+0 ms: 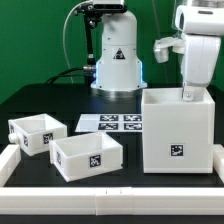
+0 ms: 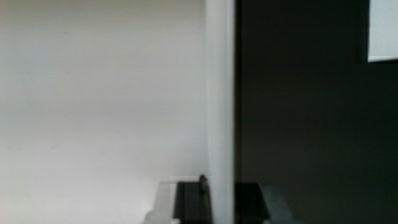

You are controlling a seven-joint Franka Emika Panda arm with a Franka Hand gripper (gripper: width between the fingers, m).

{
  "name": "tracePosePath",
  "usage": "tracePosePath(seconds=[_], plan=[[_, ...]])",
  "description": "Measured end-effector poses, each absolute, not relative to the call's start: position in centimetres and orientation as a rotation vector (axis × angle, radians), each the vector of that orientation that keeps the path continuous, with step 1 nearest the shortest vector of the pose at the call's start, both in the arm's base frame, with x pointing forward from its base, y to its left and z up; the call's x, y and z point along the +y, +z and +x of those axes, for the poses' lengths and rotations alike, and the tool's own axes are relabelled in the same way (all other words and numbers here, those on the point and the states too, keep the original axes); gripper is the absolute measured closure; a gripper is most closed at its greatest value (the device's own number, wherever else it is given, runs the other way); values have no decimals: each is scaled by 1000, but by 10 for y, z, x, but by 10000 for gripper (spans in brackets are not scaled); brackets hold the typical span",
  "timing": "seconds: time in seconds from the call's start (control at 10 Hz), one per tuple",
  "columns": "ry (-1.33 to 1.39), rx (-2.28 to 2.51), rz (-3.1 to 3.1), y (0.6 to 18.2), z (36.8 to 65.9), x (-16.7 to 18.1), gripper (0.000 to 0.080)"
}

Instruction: Assemble drawer

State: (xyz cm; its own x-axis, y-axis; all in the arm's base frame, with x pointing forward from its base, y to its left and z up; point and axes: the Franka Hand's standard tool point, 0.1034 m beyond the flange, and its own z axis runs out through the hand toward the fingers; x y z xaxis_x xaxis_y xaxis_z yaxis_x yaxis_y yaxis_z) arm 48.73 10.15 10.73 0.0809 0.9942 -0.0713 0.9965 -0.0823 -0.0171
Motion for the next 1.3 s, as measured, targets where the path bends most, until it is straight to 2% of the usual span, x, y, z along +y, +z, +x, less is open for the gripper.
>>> tracePosePath(seconds=[0.2, 0.5, 1.0, 1.3], plan=[[-132, 2347, 2041, 105, 495, 91, 762], [-195, 2594, 1717, 105, 526, 77, 762], [-259, 2791, 1318, 106, 530, 59, 762], [-399, 3002, 790, 113, 554, 40, 761]])
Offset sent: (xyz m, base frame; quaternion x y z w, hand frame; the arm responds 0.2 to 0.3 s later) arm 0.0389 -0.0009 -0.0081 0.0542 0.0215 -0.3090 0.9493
